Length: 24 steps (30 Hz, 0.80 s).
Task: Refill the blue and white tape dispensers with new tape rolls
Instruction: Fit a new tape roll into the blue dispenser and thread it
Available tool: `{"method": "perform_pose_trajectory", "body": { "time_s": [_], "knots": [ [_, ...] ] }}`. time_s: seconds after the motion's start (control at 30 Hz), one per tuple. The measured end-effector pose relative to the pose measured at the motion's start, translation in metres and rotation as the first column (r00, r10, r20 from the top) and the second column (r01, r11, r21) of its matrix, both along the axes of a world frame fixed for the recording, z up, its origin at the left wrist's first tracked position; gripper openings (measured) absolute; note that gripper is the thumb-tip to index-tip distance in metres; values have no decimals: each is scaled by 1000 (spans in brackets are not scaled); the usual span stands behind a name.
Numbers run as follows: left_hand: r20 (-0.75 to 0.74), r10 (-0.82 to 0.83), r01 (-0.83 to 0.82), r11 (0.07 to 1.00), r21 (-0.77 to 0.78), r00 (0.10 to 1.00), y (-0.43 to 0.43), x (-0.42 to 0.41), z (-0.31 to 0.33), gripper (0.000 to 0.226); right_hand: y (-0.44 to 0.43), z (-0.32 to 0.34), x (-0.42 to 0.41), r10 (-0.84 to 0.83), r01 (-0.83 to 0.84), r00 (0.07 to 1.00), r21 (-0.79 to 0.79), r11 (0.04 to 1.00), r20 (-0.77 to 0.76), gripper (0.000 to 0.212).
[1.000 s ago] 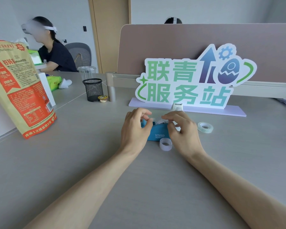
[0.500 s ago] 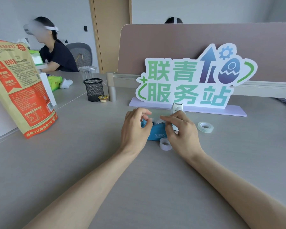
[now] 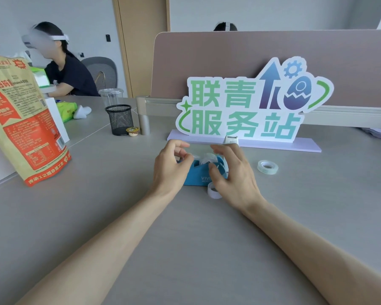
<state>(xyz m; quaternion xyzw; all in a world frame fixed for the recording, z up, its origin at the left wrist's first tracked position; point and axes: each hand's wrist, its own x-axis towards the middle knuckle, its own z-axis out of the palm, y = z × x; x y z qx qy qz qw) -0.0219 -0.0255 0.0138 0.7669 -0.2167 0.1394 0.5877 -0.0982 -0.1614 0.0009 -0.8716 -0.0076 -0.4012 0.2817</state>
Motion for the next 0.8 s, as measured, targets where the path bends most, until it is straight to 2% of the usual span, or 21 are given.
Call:
{"method": "perform_pose_trajectory", "body": {
  "time_s": [0.13,0.3,0.37,0.63,0.8],
  "knots": [
    [-94,-26,24,1000,-15,995,6,5,10,22,-2,-1,1,0,0,999,17,1000,-34,41],
    [-215,-163,169,986,9,963,16,15,23,22,-3,-1,2,7,-5,999,44,999,-48,42],
    [-244,-154,167,985,35,958,23,20,26,22,-3,-1,2,13,-11,998,49,999,-59,42],
    [-254,-115,126,992,25,960,49,31,43,23,-3,-1,2,28,-26,996,35,999,-85,39],
    [-234,-153,178,980,91,960,57,33,40,21,-4,-2,3,21,-19,996,25,1000,-91,37]
  ]
}}
